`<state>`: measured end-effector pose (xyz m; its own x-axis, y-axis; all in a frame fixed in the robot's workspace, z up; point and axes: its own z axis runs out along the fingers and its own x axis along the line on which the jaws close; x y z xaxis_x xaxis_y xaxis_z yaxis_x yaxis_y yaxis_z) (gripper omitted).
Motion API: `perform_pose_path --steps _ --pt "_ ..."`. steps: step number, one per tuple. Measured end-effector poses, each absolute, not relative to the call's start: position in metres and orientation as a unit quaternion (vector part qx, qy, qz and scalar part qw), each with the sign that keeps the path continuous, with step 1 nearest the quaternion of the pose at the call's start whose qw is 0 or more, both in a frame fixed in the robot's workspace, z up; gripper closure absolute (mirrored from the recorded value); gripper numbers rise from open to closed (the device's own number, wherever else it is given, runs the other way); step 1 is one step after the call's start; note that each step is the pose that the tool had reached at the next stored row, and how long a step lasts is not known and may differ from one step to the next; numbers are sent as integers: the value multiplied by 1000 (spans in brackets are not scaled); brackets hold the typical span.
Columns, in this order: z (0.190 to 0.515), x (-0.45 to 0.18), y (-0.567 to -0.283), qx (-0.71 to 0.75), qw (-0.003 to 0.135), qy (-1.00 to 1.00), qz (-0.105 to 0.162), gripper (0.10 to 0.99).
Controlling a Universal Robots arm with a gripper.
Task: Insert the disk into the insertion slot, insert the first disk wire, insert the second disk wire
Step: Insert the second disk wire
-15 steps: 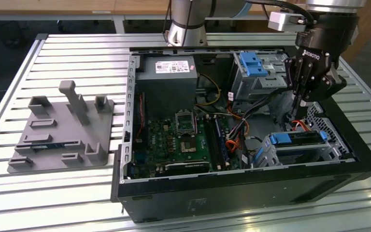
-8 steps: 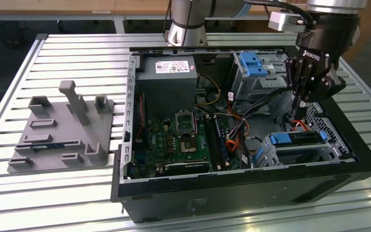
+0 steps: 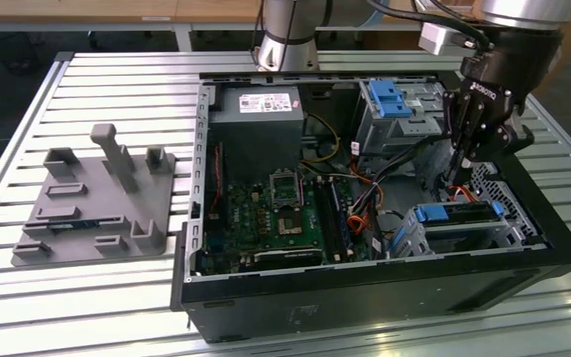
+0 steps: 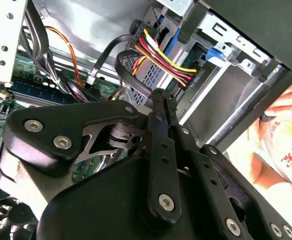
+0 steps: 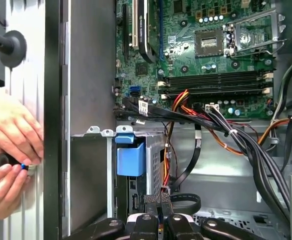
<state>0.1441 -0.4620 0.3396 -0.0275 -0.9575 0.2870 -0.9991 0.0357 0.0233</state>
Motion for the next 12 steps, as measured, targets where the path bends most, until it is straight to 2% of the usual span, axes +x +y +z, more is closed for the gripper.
perform_pose_path --steps 12 --pt "340 144 -483 691 94 -713 73 941"
